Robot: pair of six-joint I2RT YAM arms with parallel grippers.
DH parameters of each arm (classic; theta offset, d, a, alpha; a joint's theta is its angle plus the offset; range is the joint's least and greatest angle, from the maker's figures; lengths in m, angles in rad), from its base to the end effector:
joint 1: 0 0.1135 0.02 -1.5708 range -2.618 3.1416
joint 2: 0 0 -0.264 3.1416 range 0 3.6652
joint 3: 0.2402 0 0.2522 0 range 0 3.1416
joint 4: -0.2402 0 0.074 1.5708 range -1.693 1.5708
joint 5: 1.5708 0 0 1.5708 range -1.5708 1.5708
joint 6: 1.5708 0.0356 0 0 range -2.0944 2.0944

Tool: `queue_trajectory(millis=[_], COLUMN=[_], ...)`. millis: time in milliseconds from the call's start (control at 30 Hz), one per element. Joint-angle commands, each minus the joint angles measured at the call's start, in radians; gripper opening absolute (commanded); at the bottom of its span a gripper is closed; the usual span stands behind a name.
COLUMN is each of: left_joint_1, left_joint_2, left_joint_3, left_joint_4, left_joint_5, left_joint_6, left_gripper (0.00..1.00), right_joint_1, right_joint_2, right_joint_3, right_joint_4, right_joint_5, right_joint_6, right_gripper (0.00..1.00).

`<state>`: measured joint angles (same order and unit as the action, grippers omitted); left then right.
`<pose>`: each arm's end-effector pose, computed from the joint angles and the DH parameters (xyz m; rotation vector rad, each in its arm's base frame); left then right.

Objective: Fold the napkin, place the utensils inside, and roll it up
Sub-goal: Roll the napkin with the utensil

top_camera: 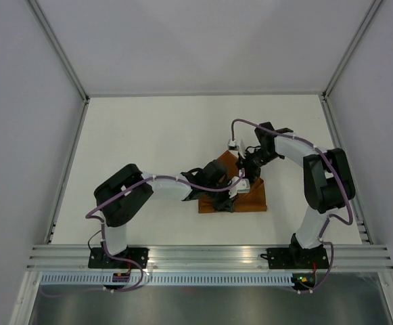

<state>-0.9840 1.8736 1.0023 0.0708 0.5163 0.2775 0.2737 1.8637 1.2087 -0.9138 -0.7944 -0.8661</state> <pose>0.1932 -0.3224 0.1414 1.6421 1.8078 -0.9422 0.3082 0.1129 0.1657 -1.4600 2.2763 1.0842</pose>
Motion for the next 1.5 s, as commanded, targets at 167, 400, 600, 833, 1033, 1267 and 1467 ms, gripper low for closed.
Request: queue_trajectory(millis=[167,400,600,833,1033,1267,1467], left_joint_1=[0.059,0.073,0.102,0.123,0.130,0.136,0.137], left_joint_2=[0.119,0.225,0.266,0.320,0.371,0.391,0.406], left_joint_3=[0.152,0.340,0.380,0.410,0.438,0.446,0.456], left_joint_4=[-0.297,-0.491,-0.526,-0.537,-0.537,-0.536,-0.537], left_joint_5=[0.189,0.226,0.268,0.341,0.349,0.340,0.338], left_joint_6=[-0.119,-0.132,-0.155,-0.198,-0.224,-0.245,-0.254], left_gripper=[0.02,0.02,0.02,0.02,0.02,0.02,0.02], right_joint_1=[-0.131,-0.197,-0.203,-0.156,0.040,0.203,0.266], right_joint_2=[-0.228,-0.414,-0.616,-0.787,-0.830,-0.784,-0.739], right_joint_3=[-0.136,-0.299,-0.437,-0.521,-0.627,-0.695,-0.707], right_joint_4=[0.319,0.377,0.353,0.190,0.311,0.473,0.550], right_joint_5=[0.014,0.026,0.006,-0.031,0.105,0.222,0.265], right_joint_6=[0.177,0.113,-0.006,-0.226,-0.162,-0.097,-0.063], right_gripper=[0.47,0.47,0.47,0.50,0.53,0.57,0.57])
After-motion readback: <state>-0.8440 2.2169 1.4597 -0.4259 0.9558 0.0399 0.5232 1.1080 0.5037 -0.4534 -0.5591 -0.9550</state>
